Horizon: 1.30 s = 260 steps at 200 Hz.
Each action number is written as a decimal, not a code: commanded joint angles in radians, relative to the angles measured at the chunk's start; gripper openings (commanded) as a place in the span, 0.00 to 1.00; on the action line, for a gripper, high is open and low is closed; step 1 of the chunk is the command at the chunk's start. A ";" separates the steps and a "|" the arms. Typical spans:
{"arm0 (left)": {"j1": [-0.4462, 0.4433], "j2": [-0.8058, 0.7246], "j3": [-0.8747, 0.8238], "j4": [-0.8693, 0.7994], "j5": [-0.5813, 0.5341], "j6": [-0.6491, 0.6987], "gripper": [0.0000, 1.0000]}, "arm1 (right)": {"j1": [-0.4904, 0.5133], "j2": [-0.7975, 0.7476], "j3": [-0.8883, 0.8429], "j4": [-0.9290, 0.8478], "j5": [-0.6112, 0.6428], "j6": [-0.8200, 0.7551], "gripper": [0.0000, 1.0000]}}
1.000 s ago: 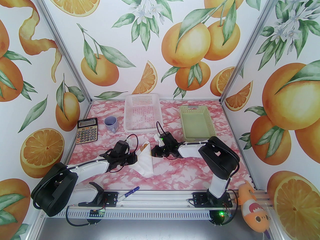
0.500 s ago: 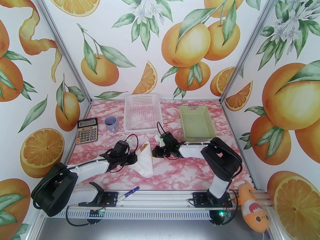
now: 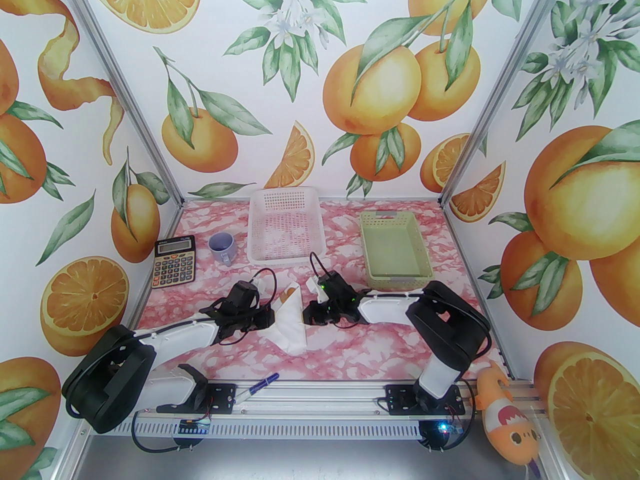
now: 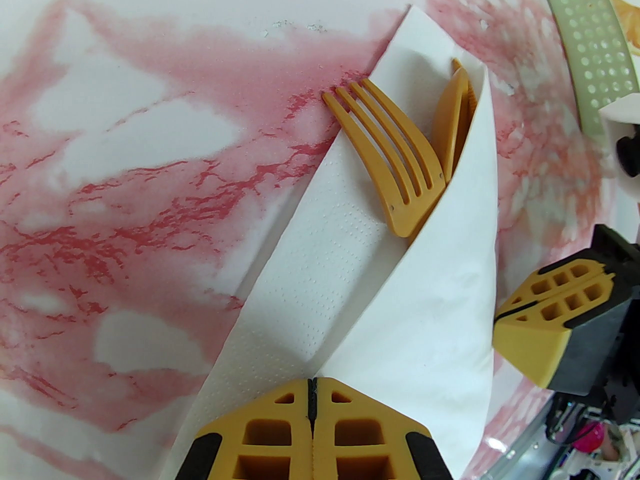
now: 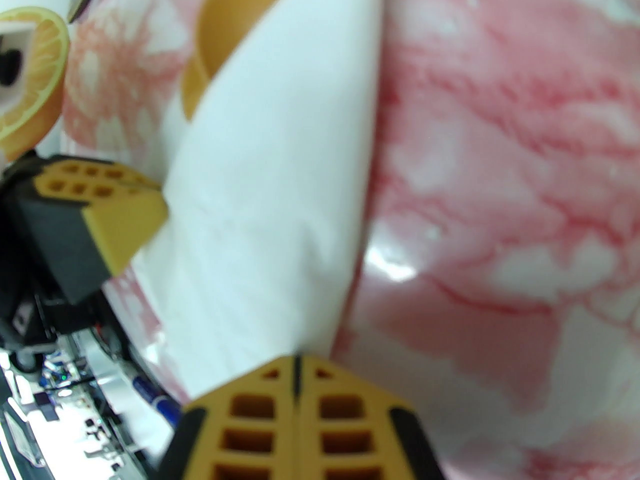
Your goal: Place the utensils on the paper napkin and roll it up
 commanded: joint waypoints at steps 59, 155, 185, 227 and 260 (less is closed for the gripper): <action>-0.003 0.016 -0.005 -0.082 -0.045 0.012 0.00 | -0.006 -0.001 -0.014 -0.096 0.053 -0.040 0.00; -0.006 0.019 0.003 -0.082 -0.044 0.013 0.00 | 0.041 -0.089 -0.050 -0.033 -0.020 0.034 0.00; -0.006 0.023 0.009 -0.085 -0.043 0.017 0.00 | 0.062 -0.061 -0.064 -0.011 -0.036 0.053 0.00; -0.007 0.026 0.012 -0.086 -0.043 0.018 0.00 | 0.063 -0.042 -0.081 -0.042 -0.008 0.045 0.00; -0.007 0.027 0.012 -0.088 -0.043 0.018 0.00 | 0.061 -0.031 -0.085 -0.103 0.026 0.016 0.00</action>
